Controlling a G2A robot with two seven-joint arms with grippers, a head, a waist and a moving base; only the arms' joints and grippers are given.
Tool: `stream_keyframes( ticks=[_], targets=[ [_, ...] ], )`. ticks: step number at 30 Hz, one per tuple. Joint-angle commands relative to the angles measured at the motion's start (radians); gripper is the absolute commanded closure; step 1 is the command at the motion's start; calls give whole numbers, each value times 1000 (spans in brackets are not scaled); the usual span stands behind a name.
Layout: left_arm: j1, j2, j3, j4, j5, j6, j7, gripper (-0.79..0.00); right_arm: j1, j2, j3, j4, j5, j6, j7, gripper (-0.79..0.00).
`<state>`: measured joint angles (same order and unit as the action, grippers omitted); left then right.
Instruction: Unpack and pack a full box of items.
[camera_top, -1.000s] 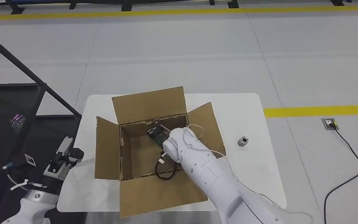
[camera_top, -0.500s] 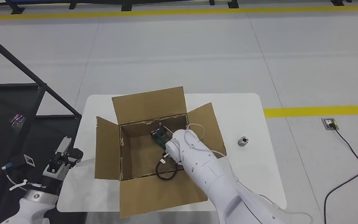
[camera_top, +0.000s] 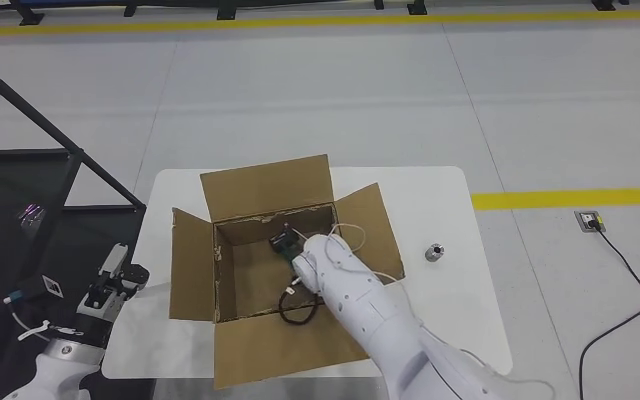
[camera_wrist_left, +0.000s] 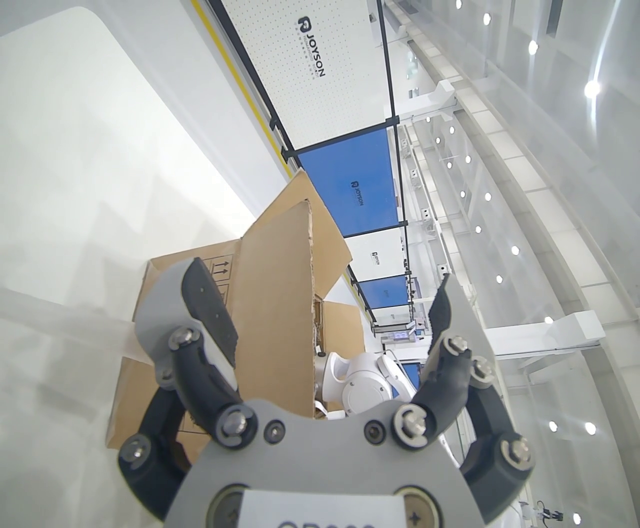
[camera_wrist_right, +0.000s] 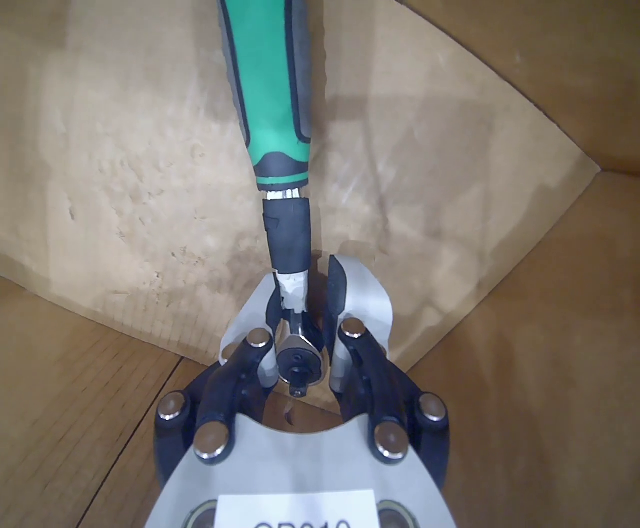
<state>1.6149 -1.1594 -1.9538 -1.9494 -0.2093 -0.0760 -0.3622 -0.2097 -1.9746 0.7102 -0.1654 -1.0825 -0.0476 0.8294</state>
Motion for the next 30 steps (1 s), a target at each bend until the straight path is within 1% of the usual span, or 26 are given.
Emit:
stream_keyframes(
  ticks=[1,3,6,8,9,10,15,17,19,21,26,30],
  targets=[
    [0,0,0,-1,-3,-1,2,-785,0,-2,0,2,0,1,8,-172],
    [1,0,-1,0,-3,-1,4,-785,1,-2,3,6,6,-11,14,-145],
    [1,-1,-2,1,-5,-2,6,-785,5,0,10,13,20,-44,21,-157],
    [1,-1,-3,1,-5,-2,7,-785,7,0,12,15,21,-50,23,-132],
    [1,-1,-3,1,-5,-2,7,-785,7,0,12,15,21,-50,23,-46],
    [1,-1,-3,1,-5,-2,7,-785,7,0,12,15,21,-50,23,0],
    [0,-1,-5,2,-7,-5,6,-785,14,3,21,18,38,-58,21,0],
    [-1,0,-8,4,-9,-6,2,-785,25,8,30,15,55,-99,19,0],
    [-2,0,-11,5,-8,-5,0,-785,36,11,36,6,71,-184,53,0],
    [-3,0,-11,6,-9,-4,-2,-785,50,14,41,3,77,-207,52,0],
    [-10,1,-4,2,-6,2,-8,-785,71,24,56,-15,101,-305,44,0],
    [-17,1,2,1,-1,7,-9,-785,74,29,50,-43,87,-372,40,0]
  ],
)
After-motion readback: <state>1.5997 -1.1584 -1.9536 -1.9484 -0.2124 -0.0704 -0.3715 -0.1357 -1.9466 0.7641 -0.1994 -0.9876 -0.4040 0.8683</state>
